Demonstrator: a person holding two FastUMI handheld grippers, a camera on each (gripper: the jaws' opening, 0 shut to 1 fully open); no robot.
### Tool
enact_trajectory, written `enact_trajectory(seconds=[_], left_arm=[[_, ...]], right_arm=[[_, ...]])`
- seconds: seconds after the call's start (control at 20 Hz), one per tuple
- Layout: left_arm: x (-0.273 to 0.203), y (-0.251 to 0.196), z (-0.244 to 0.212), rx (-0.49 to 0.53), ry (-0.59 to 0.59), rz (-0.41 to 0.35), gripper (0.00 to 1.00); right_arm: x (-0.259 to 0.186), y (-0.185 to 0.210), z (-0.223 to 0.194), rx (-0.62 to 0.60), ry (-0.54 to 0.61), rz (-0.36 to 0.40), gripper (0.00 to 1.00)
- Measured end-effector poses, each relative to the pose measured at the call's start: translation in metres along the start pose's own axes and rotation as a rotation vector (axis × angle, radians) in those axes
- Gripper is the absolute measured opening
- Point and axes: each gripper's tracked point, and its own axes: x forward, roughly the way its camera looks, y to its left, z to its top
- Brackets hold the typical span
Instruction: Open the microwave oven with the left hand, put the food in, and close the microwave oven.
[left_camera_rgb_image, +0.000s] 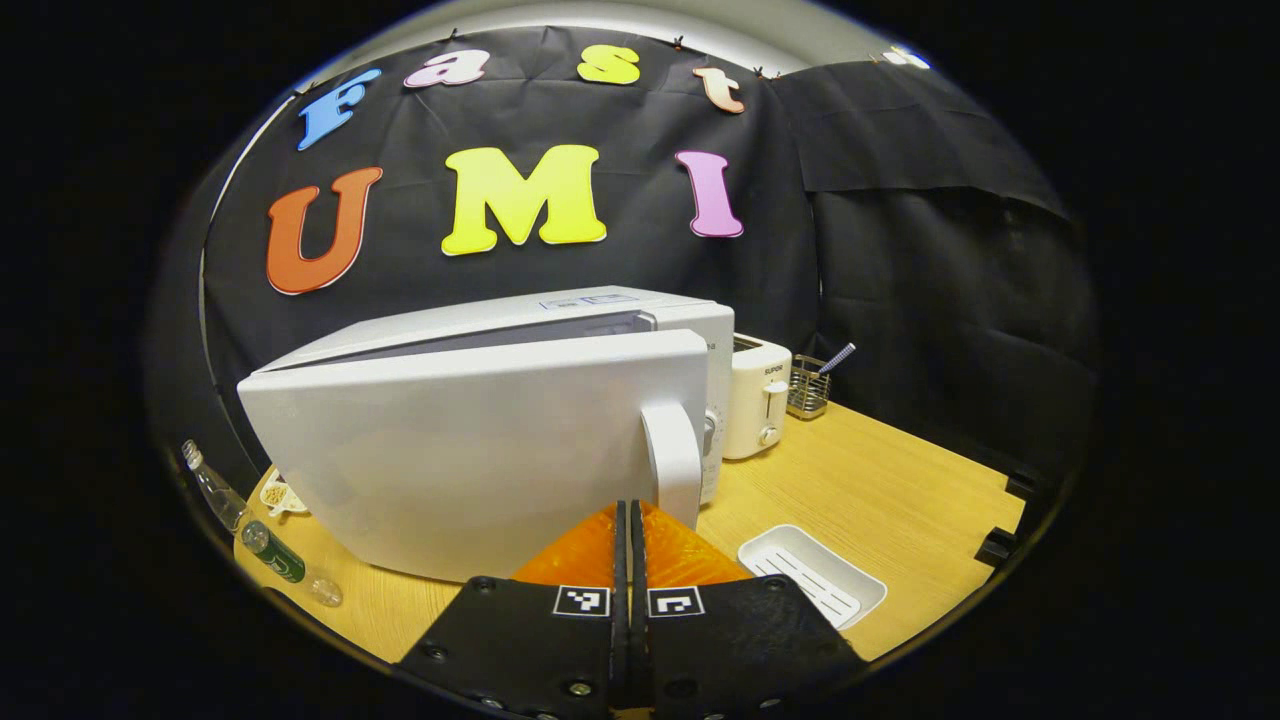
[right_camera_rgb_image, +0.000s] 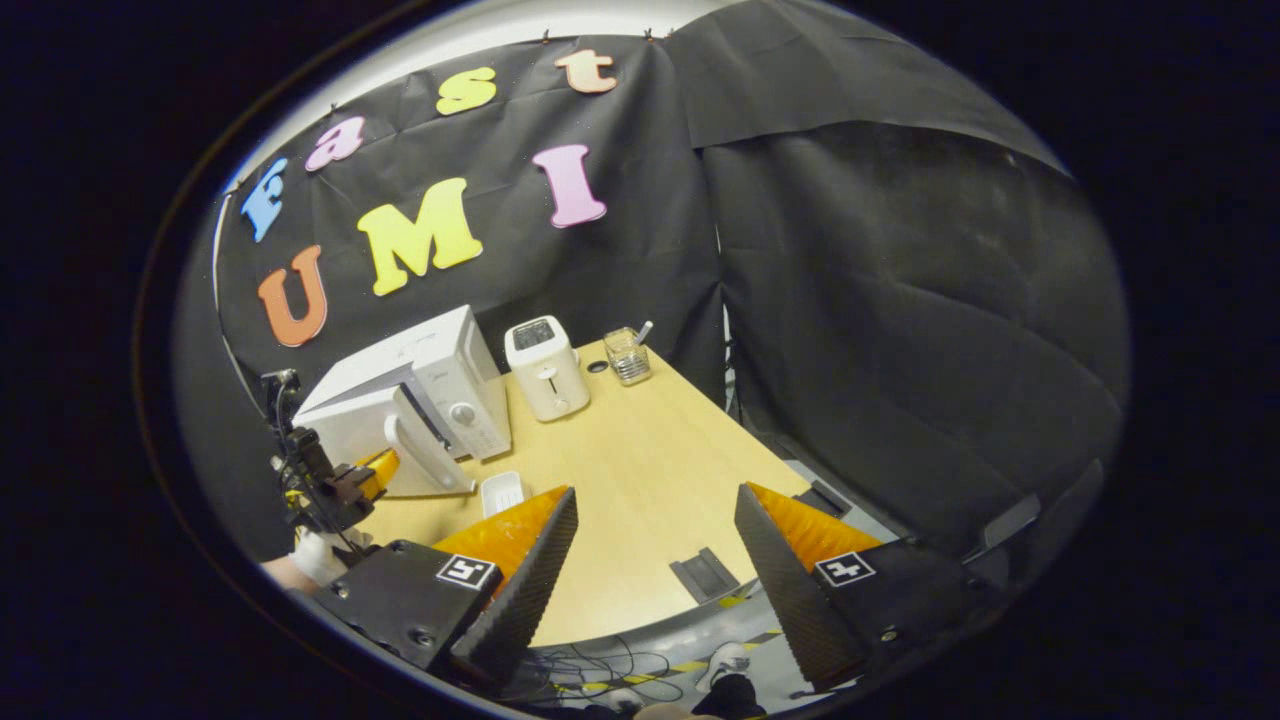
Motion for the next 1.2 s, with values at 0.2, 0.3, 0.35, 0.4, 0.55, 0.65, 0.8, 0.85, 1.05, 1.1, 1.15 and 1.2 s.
enact_trajectory(seconds=[0.2,0.3,0.35,0.4,0.55,0.65,0.8,0.85,1.05,1.1,1.15,1.2], left_arm=[[0.02,0.008,0.011,-0.021,-0.012,0.038,0.0],[0.027,0.011,0.015,-0.023,-0.014,0.052,0.0],[0.031,0.012,0.017,-0.023,-0.019,0.055,0.0],[0.034,0.013,0.019,-0.021,-0.022,0.064,0.0],[0.041,0.014,0.022,-0.019,-0.027,0.077,0.0],[0.048,0.016,0.026,-0.025,-0.029,0.087,0.0],[0.055,0.018,0.028,-0.04,-0.029,0.093,0.0],[0.057,0.017,0.029,-0.043,-0.027,0.095,0.0],[0.058,0.019,0.027,-0.032,-0.025,0.097,0.0],[0.059,0.018,0.028,-0.031,-0.029,0.101,0.0],[0.061,0.02,0.029,-0.03,-0.031,0.109,0.0],[0.063,0.021,0.029,-0.028,-0.03,0.118,0.0]], right_arm=[[0.003,-0.01,-0.002,0.009,0.012,-0.004,1.0],[0.006,-0.012,-0.004,0.006,0.023,-0.002,1.0],[0.007,-0.013,-0.005,0.003,0.026,0.002,1.0],[0.008,-0.013,-0.004,0.0,0.026,0.005,1.0],[0.011,-0.014,0.0,-0.029,0.028,0.009,1.0],[0.011,-0.012,0.004,-0.032,0.029,0.019,1.0],[0.014,-0.013,0.004,-0.041,0.038,0.027,1.0],[0.015,-0.014,0.003,-0.044,0.043,0.029,1.0],[0.02,-0.015,0.001,-0.041,0.061,0.041,1.0],[0.021,-0.013,0.0,-0.039,0.068,0.047,1.0],[0.022,-0.012,-0.001,-0.042,0.073,0.049,0.91],[0.023,-0.011,0.0,-0.046,0.074,0.051,1.0]])
